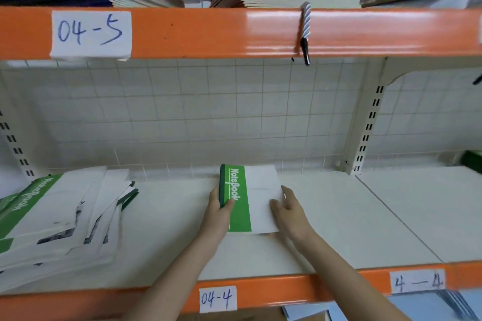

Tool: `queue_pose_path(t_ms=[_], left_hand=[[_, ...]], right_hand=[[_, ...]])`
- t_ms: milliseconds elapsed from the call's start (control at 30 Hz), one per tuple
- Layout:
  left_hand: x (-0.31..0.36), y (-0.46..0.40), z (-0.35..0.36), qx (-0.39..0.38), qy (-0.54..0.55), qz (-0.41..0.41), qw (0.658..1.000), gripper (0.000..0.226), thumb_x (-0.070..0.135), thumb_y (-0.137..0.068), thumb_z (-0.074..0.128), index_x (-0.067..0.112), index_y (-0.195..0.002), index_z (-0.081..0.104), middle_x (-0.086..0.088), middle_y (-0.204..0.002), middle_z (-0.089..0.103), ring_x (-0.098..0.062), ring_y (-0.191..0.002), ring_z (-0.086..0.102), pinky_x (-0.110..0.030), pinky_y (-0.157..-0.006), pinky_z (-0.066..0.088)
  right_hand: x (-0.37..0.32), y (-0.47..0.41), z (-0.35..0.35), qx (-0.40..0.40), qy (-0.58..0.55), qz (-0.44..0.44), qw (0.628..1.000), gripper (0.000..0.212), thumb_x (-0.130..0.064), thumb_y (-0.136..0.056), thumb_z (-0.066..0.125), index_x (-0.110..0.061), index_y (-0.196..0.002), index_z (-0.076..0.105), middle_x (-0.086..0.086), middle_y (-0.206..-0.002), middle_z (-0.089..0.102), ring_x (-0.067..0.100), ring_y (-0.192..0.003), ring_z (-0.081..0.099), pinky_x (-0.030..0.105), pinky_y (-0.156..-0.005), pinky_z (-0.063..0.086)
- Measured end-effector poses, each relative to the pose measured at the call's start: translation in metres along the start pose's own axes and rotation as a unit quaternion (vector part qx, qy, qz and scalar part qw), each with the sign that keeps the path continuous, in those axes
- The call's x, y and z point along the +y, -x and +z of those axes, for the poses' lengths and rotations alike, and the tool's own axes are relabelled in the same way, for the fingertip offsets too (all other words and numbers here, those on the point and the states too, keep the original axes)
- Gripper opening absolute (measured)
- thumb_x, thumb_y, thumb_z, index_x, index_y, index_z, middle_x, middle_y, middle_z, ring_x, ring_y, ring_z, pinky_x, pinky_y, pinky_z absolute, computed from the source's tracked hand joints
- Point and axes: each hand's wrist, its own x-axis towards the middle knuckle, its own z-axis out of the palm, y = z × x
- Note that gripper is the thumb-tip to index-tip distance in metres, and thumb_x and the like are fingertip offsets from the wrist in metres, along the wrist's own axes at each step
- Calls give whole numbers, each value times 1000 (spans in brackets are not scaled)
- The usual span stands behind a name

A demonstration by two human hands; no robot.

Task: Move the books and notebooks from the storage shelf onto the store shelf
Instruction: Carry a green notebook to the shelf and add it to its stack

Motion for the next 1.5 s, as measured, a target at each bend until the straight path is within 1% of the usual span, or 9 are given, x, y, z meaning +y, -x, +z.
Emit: queue_pose_path(t_ms=[100, 200, 300, 500, 633, 1100, 1200, 1400, 1500], left_hand=[[6, 5, 22, -30, -13, -1, 999, 40, 3, -97, 43, 13, -136, 40, -6, -118, 58, -23, -101, 57, -34, -89, 46], [13, 9, 47, -57, -8, 4, 998, 39, 4, -98, 41, 15, -135, 42, -4, -116, 58, -21, -99, 57, -29, -83, 44], [19, 15, 76, -82, -10, 0, 997, 37, 8, -99, 41, 18, -135, 41, -3, -117, 59, -19, -98, 57, -27, -75, 46], [31, 30, 145, -121, 25, -34, 992, 43, 4, -97, 43, 16, -139, 38, -9, -122, 59, -26, -104, 59, -38, -90, 47], [36, 46, 194, -117, 32, -37, 992, 43, 2, -97, 40, 16, -138, 39, -8, -121, 59, -25, -103, 59, -33, -84, 48], [46, 101, 369, -112, 10, -31, 993, 32, 3, -98, 38, 13, -128, 47, -6, -113, 60, -25, -102, 60, -31, -80, 49], [46, 113, 395, -106, 5, -36, 994, 35, 5, -98, 38, 13, -132, 45, -7, -118, 60, -25, -105, 59, -32, -83, 47], [51, 126, 435, -91, 17, -32, 995, 35, 2, -97, 41, 8, -131, 46, -7, -109, 59, -24, -98, 58, -33, -82, 46], [53, 127, 454, -88, 18, -28, 996, 33, 0, -96, 42, 6, -128, 48, -11, -113, 61, -25, -97, 59, -31, -76, 48]], right_hand=[[1, 4, -22, 37, 26, 11, 999, 33, -10, -96, 44, -12, -129, 43, 6, -122, 58, 23, -107, 56, 35, -90, 50], [0, 9, -48, 65, 32, 20, 997, 31, -11, -96, 44, -12, -127, 44, 3, -115, 57, 26, -111, 55, 44, -98, 45], [2, 15, -77, 85, 22, 30, 996, 33, -11, -96, 45, -13, -129, 43, -1, -112, 55, 25, -110, 55, 47, -96, 47], [13, 23, -144, 118, 16, 42, 992, 33, -10, -96, 46, -14, -129, 43, 0, -111, 54, 24, -107, 56, 50, -92, 50], [22, 22, -193, 127, 18, 47, 991, 38, -10, -95, 45, -12, -132, 43, 7, -120, 56, 29, -109, 57, 53, -89, 51], [58, 25, -375, 88, 59, 53, 993, 23, -15, -95, 44, -19, -117, 46, 9, -123, 57, 31, -110, 57, 54, -92, 49], [65, 29, -406, 77, 13, 78, 994, 36, -15, -95, 47, -13, -131, 45, 9, -126, 57, 30, -112, 58, 49, -94, 50], [71, 37, -454, 33, -96, 110, 989, 37, -11, -94, 50, -19, -131, 47, 8, -116, 65, 22, -89, 65, 27, -55, 50], [75, 37, -472, 32, -138, 122, 982, 44, -12, -93, 52, -19, -135, 44, 8, -121, 63, 20, -89, 64, 24, -50, 50]])
